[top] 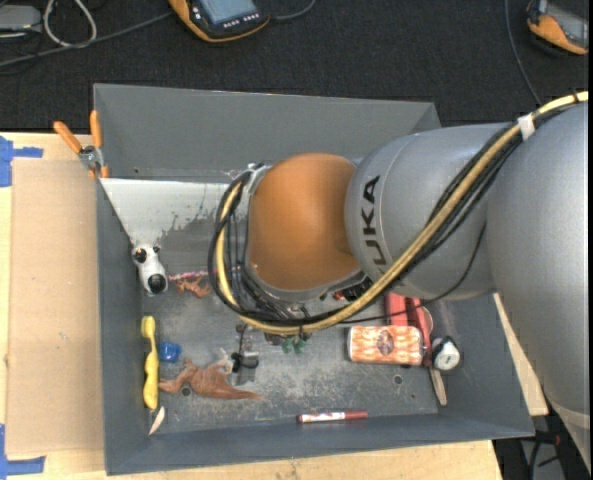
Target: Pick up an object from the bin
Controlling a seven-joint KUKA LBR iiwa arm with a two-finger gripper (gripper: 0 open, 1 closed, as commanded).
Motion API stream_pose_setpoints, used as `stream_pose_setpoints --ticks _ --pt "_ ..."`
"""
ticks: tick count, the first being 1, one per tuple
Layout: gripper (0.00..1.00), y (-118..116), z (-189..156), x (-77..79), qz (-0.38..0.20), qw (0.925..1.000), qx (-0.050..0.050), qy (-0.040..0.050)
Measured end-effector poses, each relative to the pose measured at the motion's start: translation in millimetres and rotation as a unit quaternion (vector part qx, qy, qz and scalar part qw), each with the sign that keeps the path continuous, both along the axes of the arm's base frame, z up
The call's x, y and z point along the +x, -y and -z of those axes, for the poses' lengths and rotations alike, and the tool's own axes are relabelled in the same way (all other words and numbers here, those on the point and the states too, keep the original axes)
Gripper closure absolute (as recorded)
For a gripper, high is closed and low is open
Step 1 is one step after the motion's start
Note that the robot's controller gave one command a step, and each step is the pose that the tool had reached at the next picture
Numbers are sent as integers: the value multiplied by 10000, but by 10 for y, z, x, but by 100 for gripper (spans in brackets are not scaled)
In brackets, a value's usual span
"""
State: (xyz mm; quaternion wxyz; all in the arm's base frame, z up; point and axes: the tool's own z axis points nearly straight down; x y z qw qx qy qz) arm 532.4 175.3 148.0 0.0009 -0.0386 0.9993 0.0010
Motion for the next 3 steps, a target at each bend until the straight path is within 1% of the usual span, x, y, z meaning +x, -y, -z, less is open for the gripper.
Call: stream_pose_setpoints --ticks 1,2,3 --pt "0 357 662 -102 -563 9984 3 17" --pt "0 224 758 -278 -31 10000 -10 -28" --pt "0 138 775 -255 -487 9988 -14 -25"
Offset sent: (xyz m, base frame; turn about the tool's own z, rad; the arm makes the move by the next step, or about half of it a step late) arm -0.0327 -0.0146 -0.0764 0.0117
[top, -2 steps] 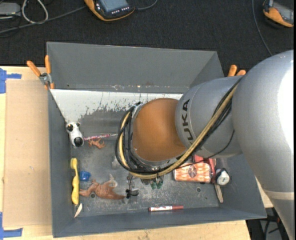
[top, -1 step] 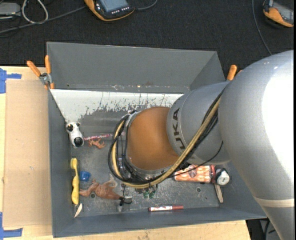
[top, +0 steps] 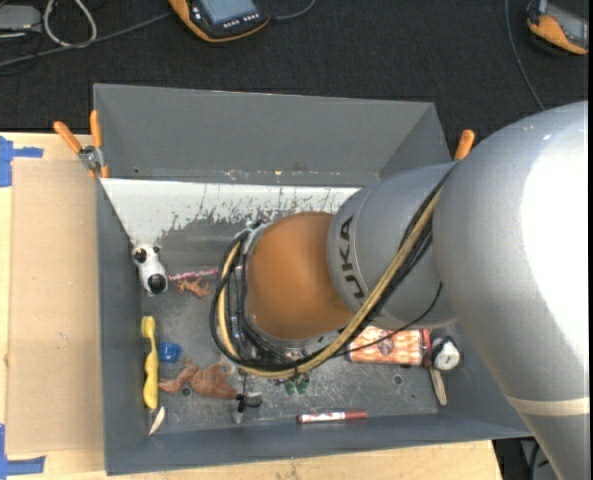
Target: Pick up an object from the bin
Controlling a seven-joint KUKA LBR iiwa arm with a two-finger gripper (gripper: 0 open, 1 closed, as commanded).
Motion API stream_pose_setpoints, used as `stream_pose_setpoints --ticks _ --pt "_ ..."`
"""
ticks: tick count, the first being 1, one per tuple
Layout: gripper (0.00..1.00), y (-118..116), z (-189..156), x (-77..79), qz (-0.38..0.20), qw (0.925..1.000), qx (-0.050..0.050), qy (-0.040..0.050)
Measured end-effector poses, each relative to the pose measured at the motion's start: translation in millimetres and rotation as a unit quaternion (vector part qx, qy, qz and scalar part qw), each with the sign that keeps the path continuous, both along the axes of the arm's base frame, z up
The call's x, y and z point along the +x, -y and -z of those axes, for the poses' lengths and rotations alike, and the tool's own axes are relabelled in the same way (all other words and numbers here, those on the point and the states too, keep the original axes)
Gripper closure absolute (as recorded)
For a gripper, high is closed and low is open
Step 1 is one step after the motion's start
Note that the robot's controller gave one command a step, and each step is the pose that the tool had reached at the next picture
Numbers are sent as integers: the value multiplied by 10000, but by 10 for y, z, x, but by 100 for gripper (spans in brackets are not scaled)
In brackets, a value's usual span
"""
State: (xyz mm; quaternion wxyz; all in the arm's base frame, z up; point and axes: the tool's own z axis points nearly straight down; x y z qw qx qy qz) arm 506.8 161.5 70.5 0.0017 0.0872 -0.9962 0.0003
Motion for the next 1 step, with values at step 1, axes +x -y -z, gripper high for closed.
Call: stream_pose_setpoints --ticks 1 --pt "100 -24 14 -29 819 9966 8 -15"
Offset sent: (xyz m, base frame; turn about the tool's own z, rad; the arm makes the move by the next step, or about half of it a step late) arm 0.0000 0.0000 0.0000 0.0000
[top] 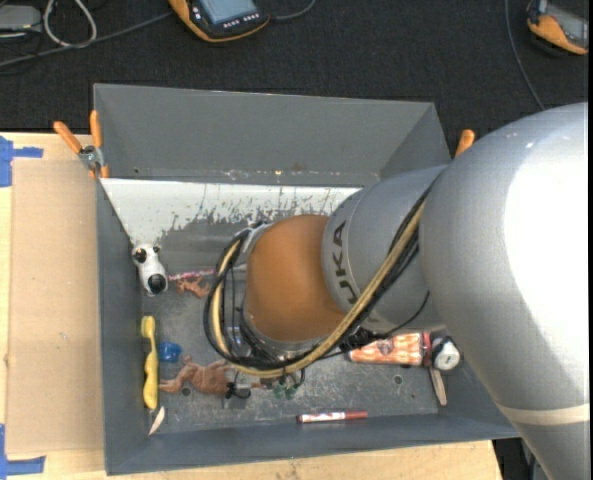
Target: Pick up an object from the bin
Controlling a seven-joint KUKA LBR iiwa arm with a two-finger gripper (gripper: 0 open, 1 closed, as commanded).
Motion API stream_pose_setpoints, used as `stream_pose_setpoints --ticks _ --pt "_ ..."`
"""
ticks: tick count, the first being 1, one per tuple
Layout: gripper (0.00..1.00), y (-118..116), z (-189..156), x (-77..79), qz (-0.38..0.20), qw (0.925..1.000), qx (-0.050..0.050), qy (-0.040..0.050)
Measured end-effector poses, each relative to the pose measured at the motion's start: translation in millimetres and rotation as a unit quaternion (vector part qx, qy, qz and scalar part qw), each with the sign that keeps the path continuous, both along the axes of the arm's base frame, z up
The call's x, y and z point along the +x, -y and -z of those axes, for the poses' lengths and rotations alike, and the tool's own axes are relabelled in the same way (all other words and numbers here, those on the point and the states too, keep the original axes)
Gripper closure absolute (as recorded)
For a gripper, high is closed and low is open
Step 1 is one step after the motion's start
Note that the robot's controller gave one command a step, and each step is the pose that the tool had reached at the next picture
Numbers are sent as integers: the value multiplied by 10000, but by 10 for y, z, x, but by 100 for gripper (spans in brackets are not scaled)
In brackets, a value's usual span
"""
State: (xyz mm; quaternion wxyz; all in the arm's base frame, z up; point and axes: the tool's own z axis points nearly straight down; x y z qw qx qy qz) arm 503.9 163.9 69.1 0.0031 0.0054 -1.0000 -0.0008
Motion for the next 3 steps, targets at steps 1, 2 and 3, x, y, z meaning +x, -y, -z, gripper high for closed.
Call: stream_pose_setpoints --ticks 1,2,3 --pt "100 0 0 0 5 10000 0 -1" --pt "100 -37 -664 27 15 10000 -7 -26" --pt "100 69 -1410 -45 -111 9999 -18 -62"
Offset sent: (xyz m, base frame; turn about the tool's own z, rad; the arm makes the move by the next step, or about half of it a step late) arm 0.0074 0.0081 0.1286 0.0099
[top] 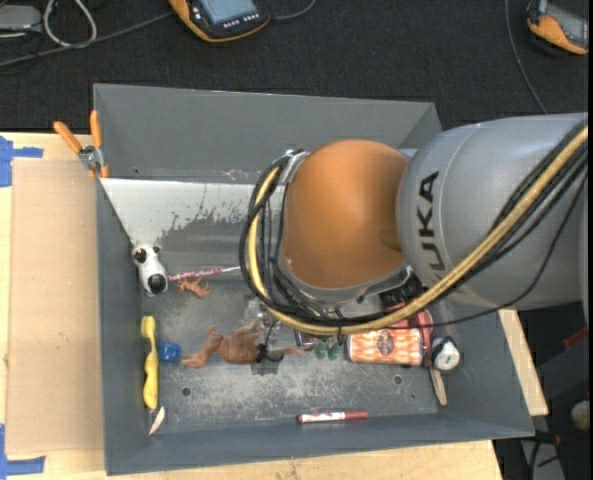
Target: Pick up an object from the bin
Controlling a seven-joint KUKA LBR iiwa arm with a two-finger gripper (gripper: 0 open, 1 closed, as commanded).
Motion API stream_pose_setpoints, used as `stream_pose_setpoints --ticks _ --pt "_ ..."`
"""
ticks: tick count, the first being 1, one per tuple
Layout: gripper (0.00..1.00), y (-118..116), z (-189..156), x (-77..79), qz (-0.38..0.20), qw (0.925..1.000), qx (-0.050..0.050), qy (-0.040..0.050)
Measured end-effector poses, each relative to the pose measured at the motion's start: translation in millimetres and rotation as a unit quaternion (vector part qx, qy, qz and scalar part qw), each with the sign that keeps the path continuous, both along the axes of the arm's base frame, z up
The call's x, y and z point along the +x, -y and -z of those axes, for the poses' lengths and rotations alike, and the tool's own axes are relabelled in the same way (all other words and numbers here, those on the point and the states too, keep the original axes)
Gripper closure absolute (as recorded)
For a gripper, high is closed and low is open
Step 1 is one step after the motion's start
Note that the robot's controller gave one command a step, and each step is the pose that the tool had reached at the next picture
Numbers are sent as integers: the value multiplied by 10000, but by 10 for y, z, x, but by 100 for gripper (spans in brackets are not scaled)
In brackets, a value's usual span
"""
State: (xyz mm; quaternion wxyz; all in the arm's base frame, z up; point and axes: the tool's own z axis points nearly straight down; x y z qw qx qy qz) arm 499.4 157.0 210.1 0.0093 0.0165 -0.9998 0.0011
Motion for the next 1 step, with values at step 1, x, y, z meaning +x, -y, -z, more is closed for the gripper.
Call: stream_pose_setpoints --ticks 1 --pt "100 -119 -770 136 -144 9999 9 17"
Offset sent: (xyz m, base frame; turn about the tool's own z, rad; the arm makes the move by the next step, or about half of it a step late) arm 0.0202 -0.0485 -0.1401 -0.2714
